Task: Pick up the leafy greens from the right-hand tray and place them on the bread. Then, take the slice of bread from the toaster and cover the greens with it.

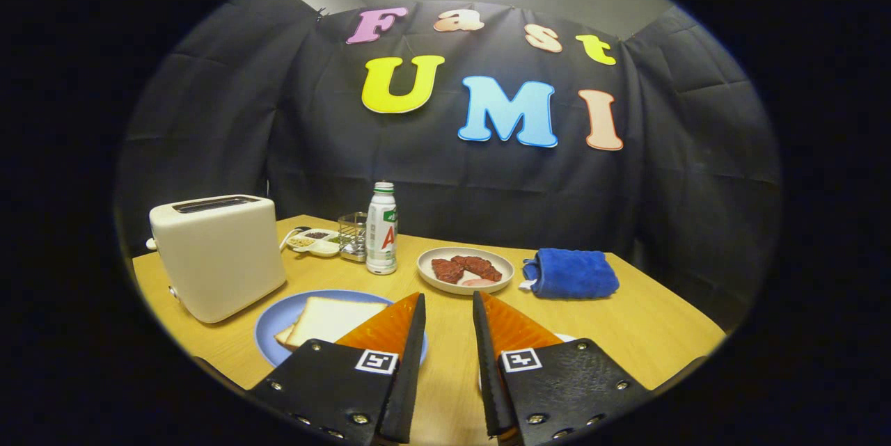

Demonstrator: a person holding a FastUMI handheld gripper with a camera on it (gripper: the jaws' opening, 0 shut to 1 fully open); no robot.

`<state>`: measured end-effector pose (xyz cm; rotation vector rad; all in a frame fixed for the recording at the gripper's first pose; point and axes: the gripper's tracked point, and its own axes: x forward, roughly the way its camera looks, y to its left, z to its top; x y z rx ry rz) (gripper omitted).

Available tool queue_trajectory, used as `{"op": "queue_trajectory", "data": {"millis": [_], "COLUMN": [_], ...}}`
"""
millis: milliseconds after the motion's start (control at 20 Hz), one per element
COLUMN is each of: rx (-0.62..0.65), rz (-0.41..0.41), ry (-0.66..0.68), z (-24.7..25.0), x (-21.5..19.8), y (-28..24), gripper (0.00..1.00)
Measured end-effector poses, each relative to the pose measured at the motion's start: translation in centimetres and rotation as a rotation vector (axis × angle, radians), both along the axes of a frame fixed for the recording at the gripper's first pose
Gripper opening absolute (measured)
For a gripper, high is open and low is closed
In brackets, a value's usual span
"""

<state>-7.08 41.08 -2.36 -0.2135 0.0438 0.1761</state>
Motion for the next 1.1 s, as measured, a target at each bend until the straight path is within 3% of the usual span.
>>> {"op": "queue_trajectory", "data": {"millis": [300,650,900,1100], "rx": [0.069,0.033,0.032,0.033], "rz": [0.022,-0.07,-0.034,-0.059], "ry": [0.03,-0.039,-0.079,-0.085], "z": [1.1,1.9,1.8,2.6], "x": [1.1,2.7,4.5,5.5], "y": [-7.7,-18.6,-24.2,-30.9], "gripper": [0.4,0.4,0.4,0.38]}}
